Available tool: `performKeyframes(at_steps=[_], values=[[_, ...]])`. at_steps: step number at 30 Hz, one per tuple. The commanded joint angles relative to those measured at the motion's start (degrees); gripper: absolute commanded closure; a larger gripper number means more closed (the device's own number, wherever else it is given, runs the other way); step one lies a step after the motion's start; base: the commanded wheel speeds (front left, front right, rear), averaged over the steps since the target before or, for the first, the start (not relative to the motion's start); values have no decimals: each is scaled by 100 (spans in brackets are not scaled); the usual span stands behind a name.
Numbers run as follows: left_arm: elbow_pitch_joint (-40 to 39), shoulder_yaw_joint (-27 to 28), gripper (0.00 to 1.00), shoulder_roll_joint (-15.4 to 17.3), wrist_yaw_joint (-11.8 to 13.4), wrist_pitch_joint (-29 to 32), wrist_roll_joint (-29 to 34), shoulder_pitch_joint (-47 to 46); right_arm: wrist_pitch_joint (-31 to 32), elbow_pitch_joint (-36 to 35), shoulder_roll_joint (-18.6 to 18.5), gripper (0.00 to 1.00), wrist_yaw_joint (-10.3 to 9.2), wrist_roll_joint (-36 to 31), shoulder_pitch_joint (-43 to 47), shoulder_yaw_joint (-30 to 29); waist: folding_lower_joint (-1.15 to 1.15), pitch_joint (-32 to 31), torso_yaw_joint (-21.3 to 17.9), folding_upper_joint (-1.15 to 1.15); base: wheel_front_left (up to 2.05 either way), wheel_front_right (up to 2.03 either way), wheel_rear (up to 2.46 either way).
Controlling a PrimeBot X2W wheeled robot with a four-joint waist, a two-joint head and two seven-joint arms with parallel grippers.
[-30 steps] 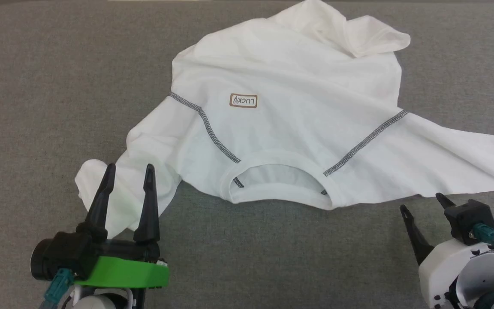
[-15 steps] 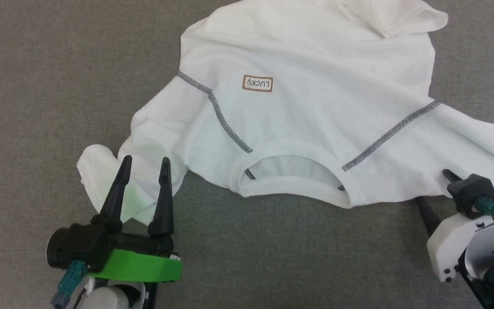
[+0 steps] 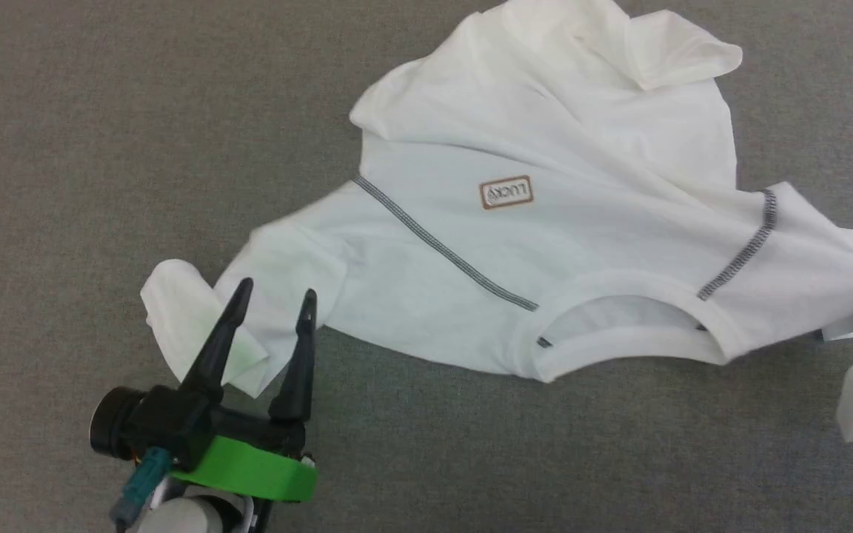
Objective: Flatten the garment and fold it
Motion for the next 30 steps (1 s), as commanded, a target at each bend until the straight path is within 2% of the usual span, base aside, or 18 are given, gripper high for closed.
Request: performKeyframes(at_steps=[1,3,6,12,15,22,29,30], values=[[44,-114,0,156,-109,74,175,-112,-20,-60,26,100,-10,-49,66,-154,0,-161,-120,0,0,0,0],[95,-398,0,381,-273,253,379,-197,-9,-109,35,100,-10,-61,117,-310,0,-187,-133,0,0,0,0],[181,-1082,0,887,-478,636,775,-435,11,-146,84,100,-10,-44,177,-339,0,-208,-145,0,0,0,0],[323,-2908,0,1999,-545,1328,1058,-1325,24,-187,250,100,-10,-30,144,-129,0,-109,-171,0,0,0,0],[521,-3316,0,2151,-546,1464,911,-1798,19,-222,288,100,-10,-37,80,-40,0,1,-204,0,0,0,0],[1350,-3602,0,2026,-547,1835,1004,-2359,32,-379,323,100,-10,-23,-45,151,0,338,-390,0,0,0,0],[1713,-4138,0,2104,-547,1973,733,-2740,42,-542,354,100,-10,-20,-97,165,0,539,-509,0,0,0,0],[1761,-4137,100,2098,-547,1952,691,-2769,39,-555,374,100,-10,-21,-96,158,0,554,-517,0,0,0,0]])
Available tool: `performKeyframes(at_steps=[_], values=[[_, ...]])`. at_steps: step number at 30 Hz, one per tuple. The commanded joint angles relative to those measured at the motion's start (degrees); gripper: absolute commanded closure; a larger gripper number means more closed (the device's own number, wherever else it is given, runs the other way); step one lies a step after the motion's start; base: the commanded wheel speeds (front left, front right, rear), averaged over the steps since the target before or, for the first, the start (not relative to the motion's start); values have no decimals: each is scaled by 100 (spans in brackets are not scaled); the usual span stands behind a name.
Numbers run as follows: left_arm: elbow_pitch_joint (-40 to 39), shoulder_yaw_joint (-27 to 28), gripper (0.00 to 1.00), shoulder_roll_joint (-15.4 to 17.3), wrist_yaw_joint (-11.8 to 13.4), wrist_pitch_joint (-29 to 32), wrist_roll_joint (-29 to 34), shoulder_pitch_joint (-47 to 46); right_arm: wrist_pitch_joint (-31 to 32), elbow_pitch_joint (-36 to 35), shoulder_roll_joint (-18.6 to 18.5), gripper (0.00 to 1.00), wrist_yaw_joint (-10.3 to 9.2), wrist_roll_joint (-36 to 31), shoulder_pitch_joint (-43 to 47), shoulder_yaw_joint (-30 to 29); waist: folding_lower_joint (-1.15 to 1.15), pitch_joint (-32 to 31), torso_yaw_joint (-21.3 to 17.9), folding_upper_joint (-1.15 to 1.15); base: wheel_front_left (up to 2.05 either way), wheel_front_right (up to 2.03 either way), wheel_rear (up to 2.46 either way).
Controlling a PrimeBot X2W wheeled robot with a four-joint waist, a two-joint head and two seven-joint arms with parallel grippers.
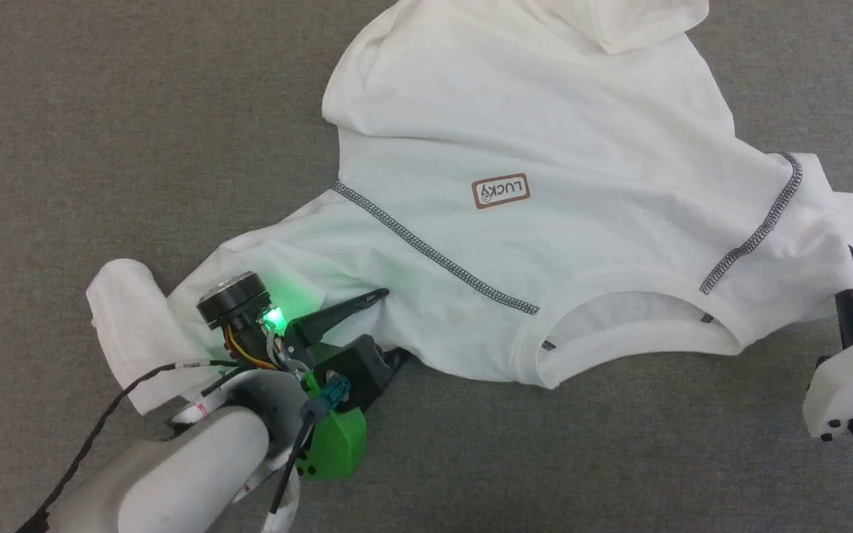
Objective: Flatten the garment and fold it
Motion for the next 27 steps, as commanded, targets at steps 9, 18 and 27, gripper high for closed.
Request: performKeyframes(at_steps=[9,18,27], values=[[307,738,100,-393,804,-604,-929,401,-187,-116,259,100,-9,79,-120,-10,0,-195,-40,0,0,0,0],[-1012,1944,100,-367,1347,-1277,-2134,962,-268,-565,421,100,-9,392,-226,33,0,-1091,-20,0,0,0,0],[-2288,2681,100,-187,1711,-930,-2666,744,-92,-887,-43,100,-9,761,-1018,286,0,-1955,-122,0,0,0,0]])
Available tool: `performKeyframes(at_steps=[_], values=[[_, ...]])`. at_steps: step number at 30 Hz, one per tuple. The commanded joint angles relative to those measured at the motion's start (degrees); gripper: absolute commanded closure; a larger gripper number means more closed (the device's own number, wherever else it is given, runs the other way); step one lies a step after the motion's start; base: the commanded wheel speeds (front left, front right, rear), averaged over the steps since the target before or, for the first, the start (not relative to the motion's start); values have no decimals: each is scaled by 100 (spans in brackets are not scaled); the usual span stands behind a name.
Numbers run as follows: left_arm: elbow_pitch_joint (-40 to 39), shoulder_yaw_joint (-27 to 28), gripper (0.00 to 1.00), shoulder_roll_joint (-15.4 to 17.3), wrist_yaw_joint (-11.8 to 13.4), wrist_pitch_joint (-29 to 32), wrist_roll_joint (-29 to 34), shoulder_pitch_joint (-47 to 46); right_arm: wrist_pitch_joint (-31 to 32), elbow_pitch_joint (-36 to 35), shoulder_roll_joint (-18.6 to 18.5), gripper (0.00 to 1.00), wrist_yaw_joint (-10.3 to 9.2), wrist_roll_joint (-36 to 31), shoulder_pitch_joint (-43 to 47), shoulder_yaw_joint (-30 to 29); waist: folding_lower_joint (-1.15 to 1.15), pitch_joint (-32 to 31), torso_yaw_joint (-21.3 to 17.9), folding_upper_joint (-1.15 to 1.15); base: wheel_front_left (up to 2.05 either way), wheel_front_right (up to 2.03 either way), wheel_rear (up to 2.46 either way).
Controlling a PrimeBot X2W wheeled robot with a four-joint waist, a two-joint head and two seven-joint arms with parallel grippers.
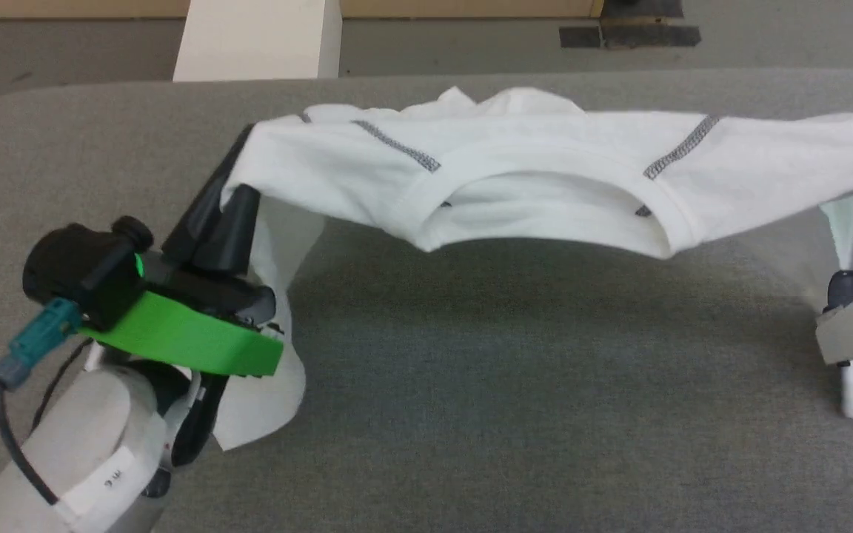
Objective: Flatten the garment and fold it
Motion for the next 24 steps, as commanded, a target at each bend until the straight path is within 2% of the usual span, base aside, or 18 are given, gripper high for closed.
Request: performKeyframes(at_steps=[1,8,16,19,24], values=[[-132,116,100,67,79,74,-65,-157,37,-36,-101,100,-9,86,-227,39,0,-503,-79,0,0,0,0],[-825,469,100,258,315,674,-243,-674,371,-150,-577,100,-9,437,-1084,233,0,-817,-152,0,0,0,0],[-1371,650,100,393,454,1406,-472,-1342,977,-292,-860,100,-9,797,-1875,336,0,-823,-173,0,0,0,0],[-1379,694,100,405,472,1607,-539,-1644,1179,-292,-943,100,-9,893,-2150,427,0,-767,-179,0,0,0,0],[-904,755,100,228,532,1947,-879,-2146,1579,119,-801,100,-9,1174,-2718,594,0,-535,-240,0,0,0,0]])
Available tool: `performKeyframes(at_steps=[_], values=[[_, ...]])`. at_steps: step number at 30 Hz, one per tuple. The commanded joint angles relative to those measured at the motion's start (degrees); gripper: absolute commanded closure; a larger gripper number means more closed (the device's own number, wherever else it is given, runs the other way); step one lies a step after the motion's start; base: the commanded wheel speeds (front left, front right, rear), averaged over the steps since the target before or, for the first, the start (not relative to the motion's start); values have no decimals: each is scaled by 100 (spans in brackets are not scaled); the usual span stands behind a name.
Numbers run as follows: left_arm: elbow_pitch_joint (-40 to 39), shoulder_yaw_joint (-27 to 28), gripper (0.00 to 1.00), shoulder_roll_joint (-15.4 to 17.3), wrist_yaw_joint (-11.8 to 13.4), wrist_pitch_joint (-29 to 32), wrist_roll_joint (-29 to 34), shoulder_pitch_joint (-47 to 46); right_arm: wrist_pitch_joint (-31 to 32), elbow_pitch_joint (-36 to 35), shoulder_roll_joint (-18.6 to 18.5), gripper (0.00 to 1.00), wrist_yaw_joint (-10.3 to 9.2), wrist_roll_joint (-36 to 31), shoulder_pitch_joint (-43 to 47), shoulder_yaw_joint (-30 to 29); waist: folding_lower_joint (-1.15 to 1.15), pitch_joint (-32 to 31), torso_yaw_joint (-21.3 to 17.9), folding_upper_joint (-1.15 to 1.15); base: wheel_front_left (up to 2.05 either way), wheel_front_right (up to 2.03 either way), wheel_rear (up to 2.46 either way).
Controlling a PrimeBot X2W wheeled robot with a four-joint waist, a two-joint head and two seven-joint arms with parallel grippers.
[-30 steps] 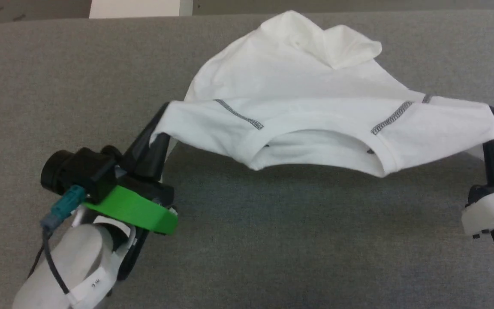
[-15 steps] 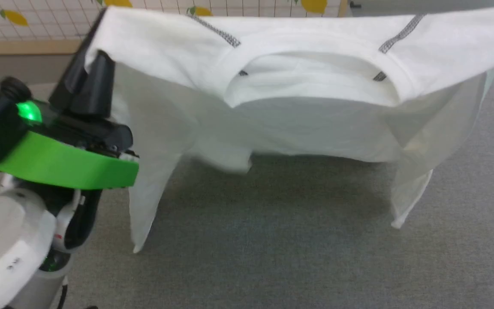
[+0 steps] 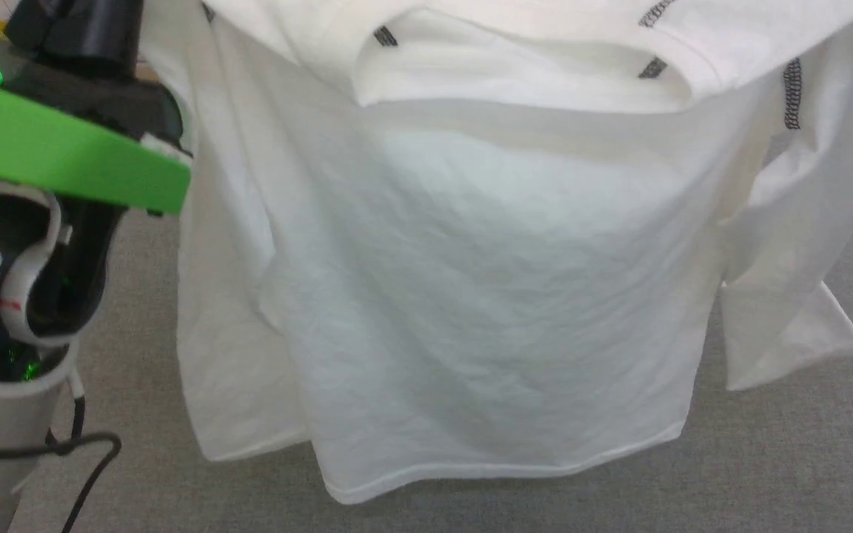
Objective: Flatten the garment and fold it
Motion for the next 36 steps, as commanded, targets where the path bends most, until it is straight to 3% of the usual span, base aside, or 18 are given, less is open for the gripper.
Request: performKeyframes(at_steps=[1,4,7,12,21,26,31,36], values=[[176,51,100,-59,44,55,-95,-220,68,154,32,100,-10,39,-233,37,0,183,-41,0,0,0,0],[784,30,100,-71,-56,113,-21,-777,190,686,56,100,-10,88,-794,58,0,489,-21,0,0,0,0],[1455,59,100,-235,-12,104,40,-1417,191,1215,-144,100,-10,-36,-1458,341,0,883,-26,0,0,0,0],[2475,-21,100,-290,-8,71,436,-2581,94,2093,-60,100,-10,-121,-2603,729,0,1515,-62,0,0,0,0],[4248,-100,100,-544,37,-711,1173,-4519,-862,3824,-73,100,-10,-1028,-4829,1304,0,2690,22,0,0,0,0],[4841,-80,100,-686,31,-1493,1372,-4881,-1625,4607,-235,100,-10,-1549,-5496,1598,0,3085,112,0,0,0,0],[5217,-161,100,-696,-201,-2163,1461,-4804,-2237,5157,-287,100,-10,-1706,-5587,1728,0,3436,177,0,0,0,0],[5287,-230,100,-630,-593,-2438,1347,-4487,-2541,5266,-385,100,-10,-1441,-5252,1894,0,3590,201,0,0,0,0]])
